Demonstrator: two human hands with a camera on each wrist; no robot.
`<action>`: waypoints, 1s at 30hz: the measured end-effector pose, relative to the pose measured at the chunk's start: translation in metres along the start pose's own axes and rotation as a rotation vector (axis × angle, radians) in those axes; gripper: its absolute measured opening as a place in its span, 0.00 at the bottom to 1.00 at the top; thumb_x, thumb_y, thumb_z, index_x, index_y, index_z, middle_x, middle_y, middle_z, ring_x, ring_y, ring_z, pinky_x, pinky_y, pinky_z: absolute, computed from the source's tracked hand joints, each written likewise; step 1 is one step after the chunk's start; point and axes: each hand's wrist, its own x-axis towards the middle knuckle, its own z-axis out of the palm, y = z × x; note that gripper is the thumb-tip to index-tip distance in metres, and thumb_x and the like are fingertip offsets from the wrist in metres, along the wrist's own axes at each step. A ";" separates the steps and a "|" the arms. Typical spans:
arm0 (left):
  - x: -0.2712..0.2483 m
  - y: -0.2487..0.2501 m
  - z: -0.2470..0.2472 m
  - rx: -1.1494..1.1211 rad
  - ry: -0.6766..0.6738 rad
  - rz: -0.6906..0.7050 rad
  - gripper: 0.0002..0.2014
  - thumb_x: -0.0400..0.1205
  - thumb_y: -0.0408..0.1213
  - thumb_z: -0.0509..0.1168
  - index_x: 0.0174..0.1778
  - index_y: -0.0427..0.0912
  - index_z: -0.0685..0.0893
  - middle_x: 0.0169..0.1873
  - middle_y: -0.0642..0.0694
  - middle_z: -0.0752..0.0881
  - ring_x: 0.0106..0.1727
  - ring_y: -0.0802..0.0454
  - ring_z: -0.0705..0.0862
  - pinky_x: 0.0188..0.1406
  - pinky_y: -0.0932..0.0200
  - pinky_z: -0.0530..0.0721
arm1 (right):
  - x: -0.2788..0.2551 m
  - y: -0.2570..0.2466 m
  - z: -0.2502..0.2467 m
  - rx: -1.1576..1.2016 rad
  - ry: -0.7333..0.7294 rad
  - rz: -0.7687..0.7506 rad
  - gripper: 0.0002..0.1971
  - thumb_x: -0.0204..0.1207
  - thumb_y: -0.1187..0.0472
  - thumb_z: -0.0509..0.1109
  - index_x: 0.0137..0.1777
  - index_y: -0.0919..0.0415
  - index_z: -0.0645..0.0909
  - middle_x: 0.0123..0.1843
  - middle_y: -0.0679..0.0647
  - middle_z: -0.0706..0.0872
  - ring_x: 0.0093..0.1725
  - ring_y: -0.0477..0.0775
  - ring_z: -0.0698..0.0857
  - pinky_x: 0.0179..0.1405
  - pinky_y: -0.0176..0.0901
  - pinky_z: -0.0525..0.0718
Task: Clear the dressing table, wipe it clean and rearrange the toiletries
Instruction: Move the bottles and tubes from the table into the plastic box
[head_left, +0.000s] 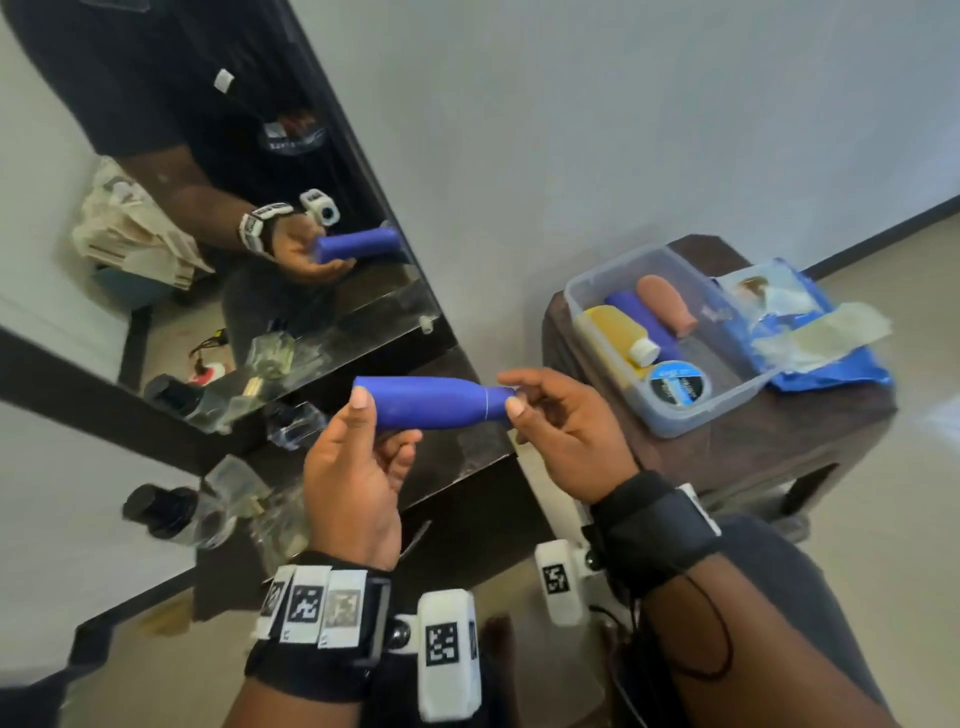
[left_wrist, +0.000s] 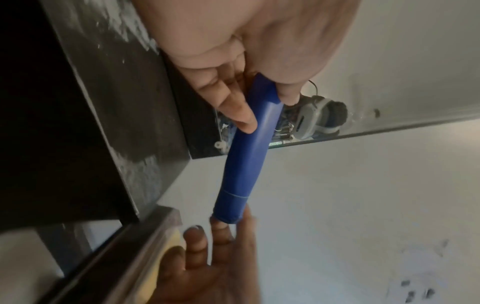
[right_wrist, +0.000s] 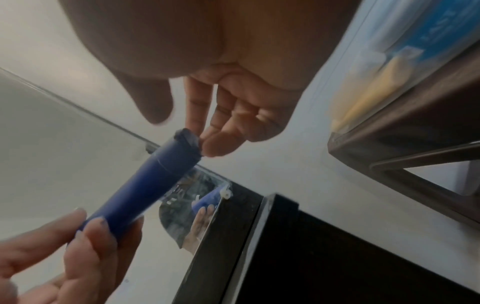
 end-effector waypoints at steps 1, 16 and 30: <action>0.000 -0.001 0.004 -0.036 -0.005 -0.030 0.15 0.87 0.52 0.67 0.56 0.43 0.89 0.36 0.46 0.92 0.32 0.57 0.89 0.32 0.67 0.87 | 0.001 -0.002 -0.002 0.005 0.005 0.017 0.14 0.82 0.54 0.71 0.66 0.50 0.86 0.48 0.67 0.86 0.38 0.79 0.82 0.40 0.77 0.84; -0.013 -0.015 0.023 0.247 -0.258 -0.218 0.30 0.74 0.49 0.73 0.75 0.56 0.81 0.59 0.52 0.93 0.48 0.47 0.90 0.47 0.55 0.87 | 0.022 0.005 -0.059 0.144 0.782 0.265 0.12 0.81 0.51 0.77 0.56 0.58 0.84 0.38 0.57 0.91 0.28 0.44 0.87 0.33 0.36 0.84; -0.015 0.000 -0.030 0.623 -0.198 0.083 0.17 0.71 0.52 0.77 0.53 0.51 0.93 0.48 0.56 0.95 0.51 0.59 0.92 0.55 0.58 0.89 | 0.023 0.017 -0.060 0.111 0.698 0.356 0.33 0.80 0.48 0.73 0.84 0.39 0.67 0.78 0.49 0.80 0.70 0.56 0.86 0.71 0.61 0.85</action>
